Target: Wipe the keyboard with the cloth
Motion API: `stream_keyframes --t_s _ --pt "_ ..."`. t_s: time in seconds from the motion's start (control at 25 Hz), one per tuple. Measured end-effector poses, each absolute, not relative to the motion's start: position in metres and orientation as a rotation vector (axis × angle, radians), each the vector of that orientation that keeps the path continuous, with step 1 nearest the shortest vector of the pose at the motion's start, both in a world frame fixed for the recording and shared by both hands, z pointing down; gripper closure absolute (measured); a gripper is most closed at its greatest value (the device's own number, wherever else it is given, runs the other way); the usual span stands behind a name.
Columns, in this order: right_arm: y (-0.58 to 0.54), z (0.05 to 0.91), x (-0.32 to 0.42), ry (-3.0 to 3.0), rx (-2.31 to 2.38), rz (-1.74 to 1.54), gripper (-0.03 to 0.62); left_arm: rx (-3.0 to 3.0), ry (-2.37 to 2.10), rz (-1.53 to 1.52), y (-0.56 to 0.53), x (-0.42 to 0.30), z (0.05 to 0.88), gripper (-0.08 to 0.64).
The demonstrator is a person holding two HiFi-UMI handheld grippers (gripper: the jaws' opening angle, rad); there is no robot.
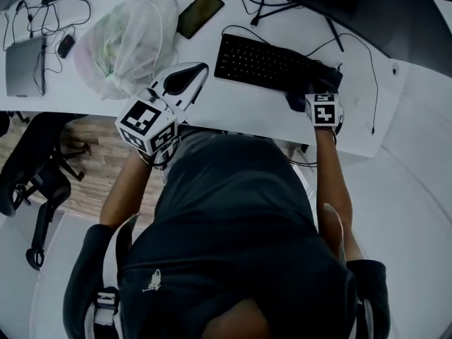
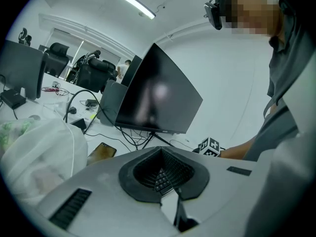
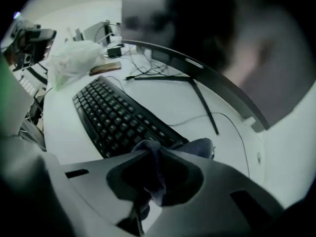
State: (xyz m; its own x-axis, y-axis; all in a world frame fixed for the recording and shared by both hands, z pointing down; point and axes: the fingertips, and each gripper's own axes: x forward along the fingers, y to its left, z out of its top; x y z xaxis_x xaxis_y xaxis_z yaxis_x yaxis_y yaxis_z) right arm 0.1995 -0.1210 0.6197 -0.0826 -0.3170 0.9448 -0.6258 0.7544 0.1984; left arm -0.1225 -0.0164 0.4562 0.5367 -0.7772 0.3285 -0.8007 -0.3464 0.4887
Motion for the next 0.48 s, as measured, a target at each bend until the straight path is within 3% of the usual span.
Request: stream_keyframes --t_s 0.32,0.48 --pt "-0.029 0.627 -0.058 -2.023 0.097 0.066 0.549 2.157 -1.282 0.042 -0.022 -0.114 0.455 0.558" --pt "-0.016 0.632 -0.098 -1.999 -0.114 -0.018 0.549 2.120 -1.310 0.033 -0.021 -0.120 0.460 0.558"
